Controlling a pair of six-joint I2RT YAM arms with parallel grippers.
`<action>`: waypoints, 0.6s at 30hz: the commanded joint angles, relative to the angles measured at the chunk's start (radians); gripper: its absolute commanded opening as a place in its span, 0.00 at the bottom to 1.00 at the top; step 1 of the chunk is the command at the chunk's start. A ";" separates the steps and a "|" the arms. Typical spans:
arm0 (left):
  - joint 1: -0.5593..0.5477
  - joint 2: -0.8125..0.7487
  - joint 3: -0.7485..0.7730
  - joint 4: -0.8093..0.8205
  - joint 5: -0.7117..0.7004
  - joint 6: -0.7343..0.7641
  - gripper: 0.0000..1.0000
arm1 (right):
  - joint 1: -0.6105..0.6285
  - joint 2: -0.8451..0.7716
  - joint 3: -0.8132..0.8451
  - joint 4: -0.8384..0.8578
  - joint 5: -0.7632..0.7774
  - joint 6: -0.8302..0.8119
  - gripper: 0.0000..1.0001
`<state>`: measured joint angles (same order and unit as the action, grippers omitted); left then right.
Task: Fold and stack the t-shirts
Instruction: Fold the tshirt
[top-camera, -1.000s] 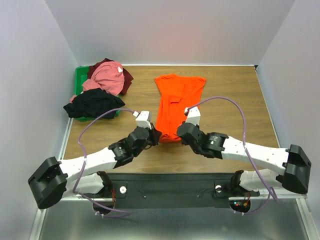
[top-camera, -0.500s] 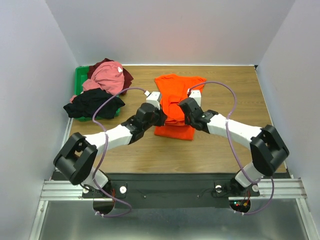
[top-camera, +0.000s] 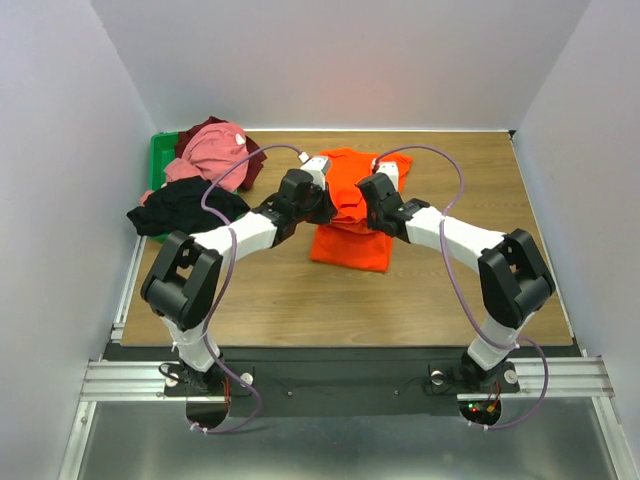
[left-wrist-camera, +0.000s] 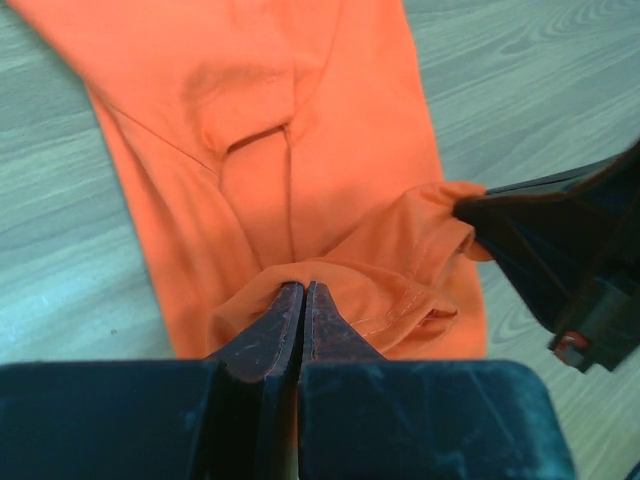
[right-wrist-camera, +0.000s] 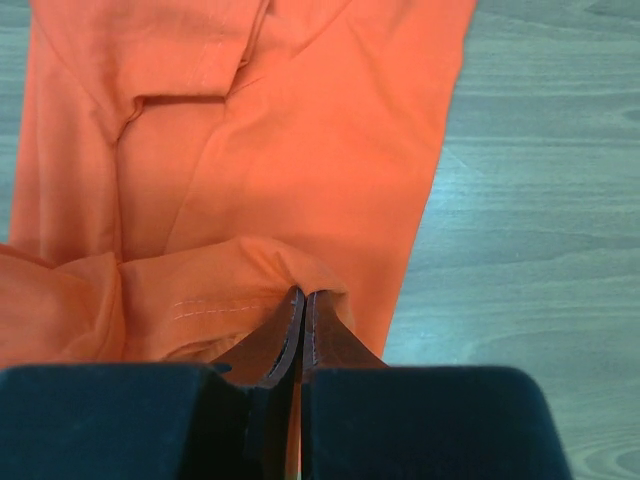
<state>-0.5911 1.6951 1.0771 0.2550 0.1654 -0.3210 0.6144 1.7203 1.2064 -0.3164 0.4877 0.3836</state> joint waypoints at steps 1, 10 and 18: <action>0.023 0.059 0.092 -0.045 0.059 0.046 0.00 | -0.030 0.028 0.053 0.042 -0.008 -0.029 0.00; 0.100 0.221 0.248 -0.083 0.118 0.074 0.02 | -0.107 0.148 0.177 0.025 -0.023 -0.069 0.09; 0.123 0.169 0.322 -0.119 -0.021 0.080 0.91 | -0.123 0.096 0.216 0.004 0.084 -0.065 0.75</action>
<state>-0.4694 1.9747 1.3846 0.1162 0.2192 -0.2588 0.4900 1.9015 1.4086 -0.3218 0.5087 0.3202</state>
